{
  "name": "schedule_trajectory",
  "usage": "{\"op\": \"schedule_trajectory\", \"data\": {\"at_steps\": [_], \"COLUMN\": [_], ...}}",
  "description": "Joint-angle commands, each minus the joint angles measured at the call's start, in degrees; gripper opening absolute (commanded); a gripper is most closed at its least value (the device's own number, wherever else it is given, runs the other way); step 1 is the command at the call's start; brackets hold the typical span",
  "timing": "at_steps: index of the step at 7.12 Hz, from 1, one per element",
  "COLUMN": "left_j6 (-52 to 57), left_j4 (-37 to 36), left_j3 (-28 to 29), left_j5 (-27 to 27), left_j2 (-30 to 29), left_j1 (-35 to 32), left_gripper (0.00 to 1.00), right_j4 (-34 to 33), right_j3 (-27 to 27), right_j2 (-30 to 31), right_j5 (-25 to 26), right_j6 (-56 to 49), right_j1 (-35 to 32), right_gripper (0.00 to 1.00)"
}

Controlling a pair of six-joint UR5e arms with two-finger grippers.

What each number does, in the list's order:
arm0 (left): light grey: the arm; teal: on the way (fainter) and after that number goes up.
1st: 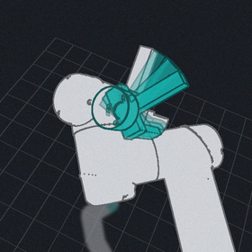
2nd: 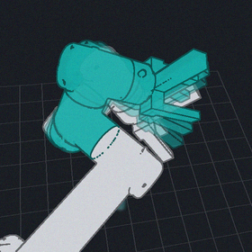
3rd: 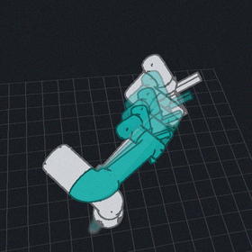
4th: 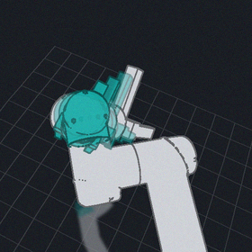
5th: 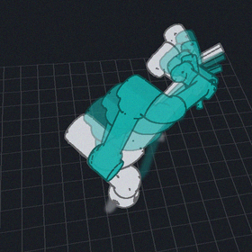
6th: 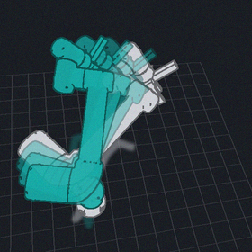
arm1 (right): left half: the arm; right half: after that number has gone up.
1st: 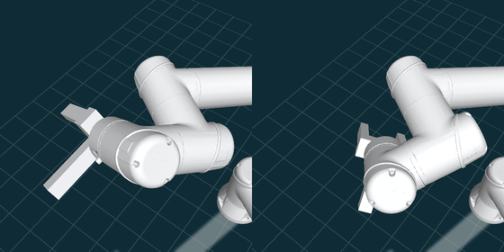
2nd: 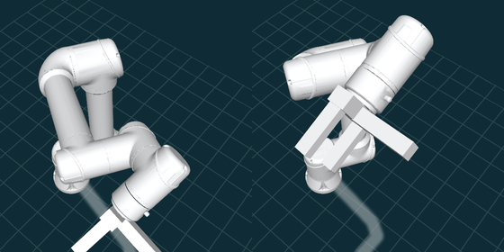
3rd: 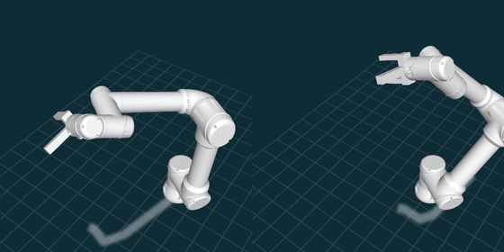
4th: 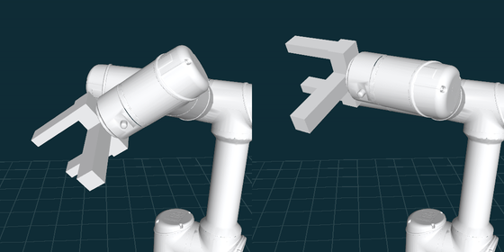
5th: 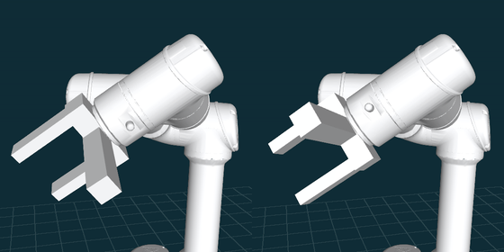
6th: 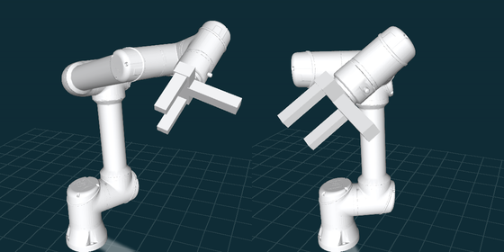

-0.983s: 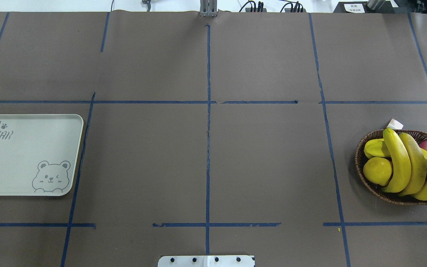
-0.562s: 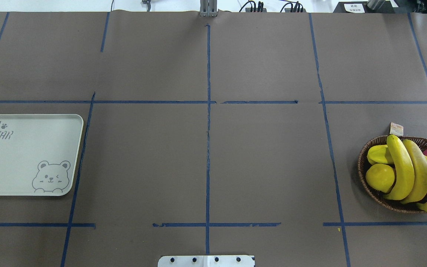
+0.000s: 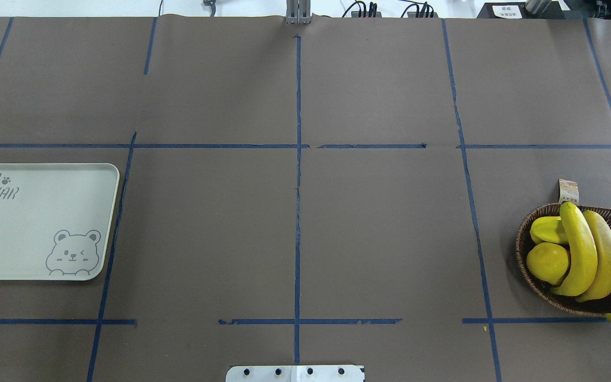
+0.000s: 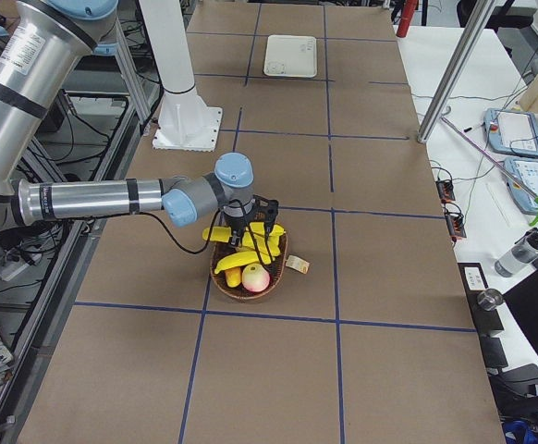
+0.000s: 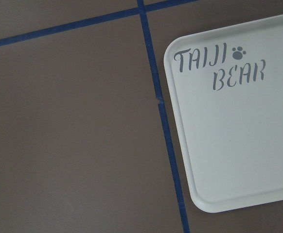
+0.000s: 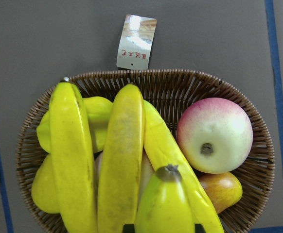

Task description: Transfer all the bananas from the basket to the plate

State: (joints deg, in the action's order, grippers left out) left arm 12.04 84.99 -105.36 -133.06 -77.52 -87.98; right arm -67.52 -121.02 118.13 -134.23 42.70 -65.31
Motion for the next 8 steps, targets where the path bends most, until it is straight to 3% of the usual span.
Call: {"op": "schedule_trajectory", "data": {"at_steps": [1,4,7,8], "left_j6": [0.0,-0.3,-0.3,-0.2], "left_j4": [0.0,0.0,0.1,0.3], "left_j3": [-0.3,-1.1,-0.6,-0.9], "left_j5": [-0.1,0.1,0.3,-0.2], "left_j2": [0.0,-1.8,-13.6,-14.8], "left_j1": [0.0,4.6,6.6,7.5], "left_gripper": [1.0,1.0,0.99,0.99], "right_j4": [-0.1,0.4,0.5,0.6], "right_j3": [0.1,4.3,5.5,5.8], "right_j2": [-1.1,-9.8,-18.1,-20.4], "right_j5": [-7.5,-10.6,-12.6,-12.3], "right_j6": [-3.0,-2.0,8.2,11.3], "right_j1": [-7.6,-8.4,-6.6,-5.3], "right_gripper": [0.0,0.0,0.01,0.01]}}
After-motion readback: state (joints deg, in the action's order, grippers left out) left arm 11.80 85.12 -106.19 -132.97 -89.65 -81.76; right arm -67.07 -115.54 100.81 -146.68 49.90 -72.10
